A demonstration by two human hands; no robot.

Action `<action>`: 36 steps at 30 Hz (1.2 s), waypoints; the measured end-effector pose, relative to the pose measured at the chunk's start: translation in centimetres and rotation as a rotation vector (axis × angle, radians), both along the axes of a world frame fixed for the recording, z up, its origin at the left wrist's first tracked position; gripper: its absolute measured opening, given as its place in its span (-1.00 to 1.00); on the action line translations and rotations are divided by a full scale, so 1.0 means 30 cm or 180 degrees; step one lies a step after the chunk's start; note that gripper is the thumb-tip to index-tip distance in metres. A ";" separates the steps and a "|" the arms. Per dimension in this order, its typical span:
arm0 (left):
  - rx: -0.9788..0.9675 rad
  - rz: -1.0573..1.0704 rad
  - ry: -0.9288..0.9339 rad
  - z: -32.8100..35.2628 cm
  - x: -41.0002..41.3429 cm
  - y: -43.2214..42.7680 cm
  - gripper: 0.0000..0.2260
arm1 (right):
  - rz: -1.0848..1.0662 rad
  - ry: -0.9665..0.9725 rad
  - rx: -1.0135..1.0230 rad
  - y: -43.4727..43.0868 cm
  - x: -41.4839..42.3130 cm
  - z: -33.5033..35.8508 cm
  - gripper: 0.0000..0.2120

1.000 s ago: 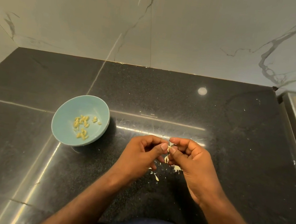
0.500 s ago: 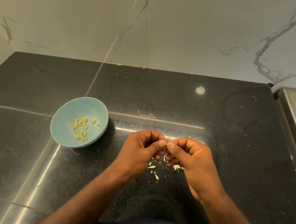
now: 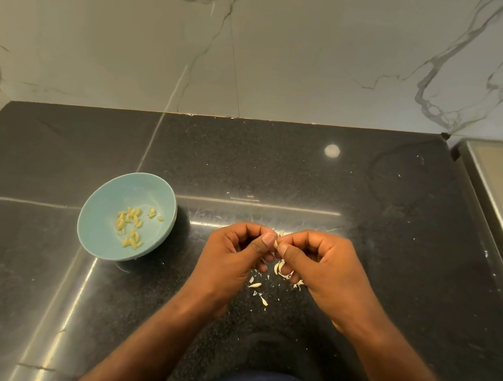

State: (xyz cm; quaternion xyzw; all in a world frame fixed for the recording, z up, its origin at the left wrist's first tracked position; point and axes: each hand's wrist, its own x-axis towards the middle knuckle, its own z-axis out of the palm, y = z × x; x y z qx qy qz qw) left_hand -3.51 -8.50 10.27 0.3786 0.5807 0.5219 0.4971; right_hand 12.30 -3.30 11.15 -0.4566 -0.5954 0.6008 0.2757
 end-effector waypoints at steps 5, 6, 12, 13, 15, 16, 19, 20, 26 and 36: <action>0.0011 -0.0128 0.0273 0.001 0.004 0.003 -0.86 | -0.0084 -0.0261 0.0307 0.000 0.000 0.005 -0.94; 0.0036 -0.0176 0.0330 0.003 0.002 0.005 -0.86 | -0.0106 -0.0254 0.0313 -0.001 0.001 0.007 -0.94; 0.0208 -0.0416 0.0652 0.011 -0.006 0.011 -0.81 | -0.0238 -0.0172 0.0227 -0.003 0.005 0.013 -0.88; 0.0233 -0.0428 0.0714 0.010 -0.007 0.011 -0.81 | -0.0237 -0.0182 0.0218 -0.004 0.004 0.013 -0.88; 0.0266 -0.0440 0.0802 0.010 -0.008 0.010 -0.80 | -0.0236 -0.0209 0.0205 -0.004 0.004 0.013 -0.88; 0.0276 -0.0441 0.0818 0.011 -0.008 0.009 -0.80 | -0.0227 -0.0227 0.0204 -0.005 0.004 0.013 -0.88; 0.0320 -0.0440 0.0894 0.016 -0.007 0.007 -0.80 | -0.0214 -0.0215 0.0201 -0.007 0.000 0.011 -0.89; 0.0330 -0.0431 0.0911 0.015 -0.008 0.007 -0.80 | -0.0227 -0.0201 0.0203 -0.007 -0.002 0.011 -0.89; 0.0263 -0.0408 0.0819 0.017 -0.009 0.001 -0.80 | -0.0363 -0.0085 0.0202 -0.009 -0.014 0.013 -0.92; 0.0423 -0.0353 0.0963 0.016 -0.003 -0.004 -0.78 | -0.0365 -0.0265 0.0308 -0.005 -0.016 0.011 -0.89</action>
